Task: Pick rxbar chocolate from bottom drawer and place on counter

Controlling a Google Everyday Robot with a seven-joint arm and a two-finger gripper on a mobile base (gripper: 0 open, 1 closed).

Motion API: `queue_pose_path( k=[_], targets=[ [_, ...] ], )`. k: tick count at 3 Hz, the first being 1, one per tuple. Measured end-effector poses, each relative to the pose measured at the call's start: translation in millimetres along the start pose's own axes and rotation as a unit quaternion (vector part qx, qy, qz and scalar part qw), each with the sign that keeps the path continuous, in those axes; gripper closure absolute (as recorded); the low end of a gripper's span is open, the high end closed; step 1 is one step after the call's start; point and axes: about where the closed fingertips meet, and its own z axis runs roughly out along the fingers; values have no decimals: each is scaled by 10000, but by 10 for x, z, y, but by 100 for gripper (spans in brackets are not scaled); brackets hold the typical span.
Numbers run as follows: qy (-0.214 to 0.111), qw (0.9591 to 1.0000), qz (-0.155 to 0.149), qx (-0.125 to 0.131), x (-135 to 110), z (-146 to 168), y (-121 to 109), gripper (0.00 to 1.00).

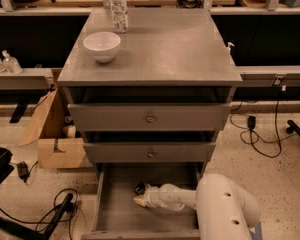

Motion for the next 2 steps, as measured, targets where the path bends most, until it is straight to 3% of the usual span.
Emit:
queue_pose_path(
  k=[1,2],
  targets=[
    [0,10000,0,0,-15,-16,2,93],
    [0,10000,0,-1,-24,-25,3,100]
  ],
)
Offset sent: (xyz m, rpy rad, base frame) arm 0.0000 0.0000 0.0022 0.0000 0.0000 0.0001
